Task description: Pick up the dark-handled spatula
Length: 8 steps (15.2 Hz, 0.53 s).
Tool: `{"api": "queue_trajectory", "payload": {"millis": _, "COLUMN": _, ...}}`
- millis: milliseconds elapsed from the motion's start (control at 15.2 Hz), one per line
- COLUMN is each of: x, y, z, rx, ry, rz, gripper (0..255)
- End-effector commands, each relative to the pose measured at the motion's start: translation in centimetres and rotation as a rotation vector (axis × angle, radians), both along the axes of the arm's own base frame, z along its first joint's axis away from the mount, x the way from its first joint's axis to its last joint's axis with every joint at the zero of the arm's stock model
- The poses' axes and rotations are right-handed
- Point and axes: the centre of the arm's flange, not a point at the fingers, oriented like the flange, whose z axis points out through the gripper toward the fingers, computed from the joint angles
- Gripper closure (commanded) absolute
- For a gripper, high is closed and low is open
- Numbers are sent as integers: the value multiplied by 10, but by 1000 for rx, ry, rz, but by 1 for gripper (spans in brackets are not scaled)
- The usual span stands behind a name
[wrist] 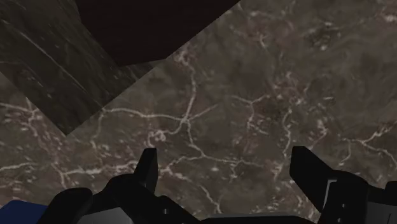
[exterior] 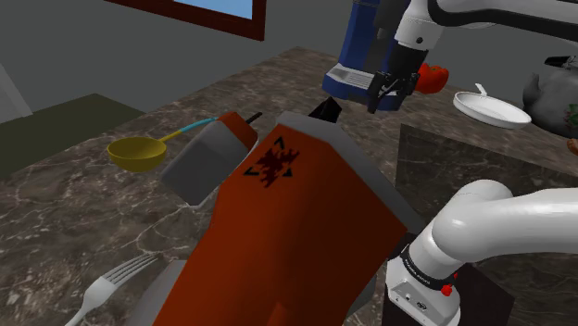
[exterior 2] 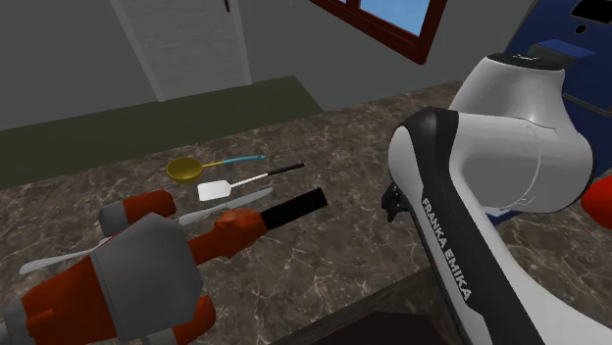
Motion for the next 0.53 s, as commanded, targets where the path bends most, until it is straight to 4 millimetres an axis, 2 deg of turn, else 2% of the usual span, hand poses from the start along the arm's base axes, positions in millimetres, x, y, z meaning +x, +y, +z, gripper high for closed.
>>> {"api": "queue_trajectory", "payload": {"millis": 0, "x": 0, "y": 0, "z": 0, "rx": 0, "ry": 0, "rz": 0, "gripper": 0}}
{"api": "queue_trajectory", "payload": {"millis": 462, "x": 0, "y": 95, "z": 1, "rx": -16, "ry": -7, "rz": -207, "gripper": 0}}
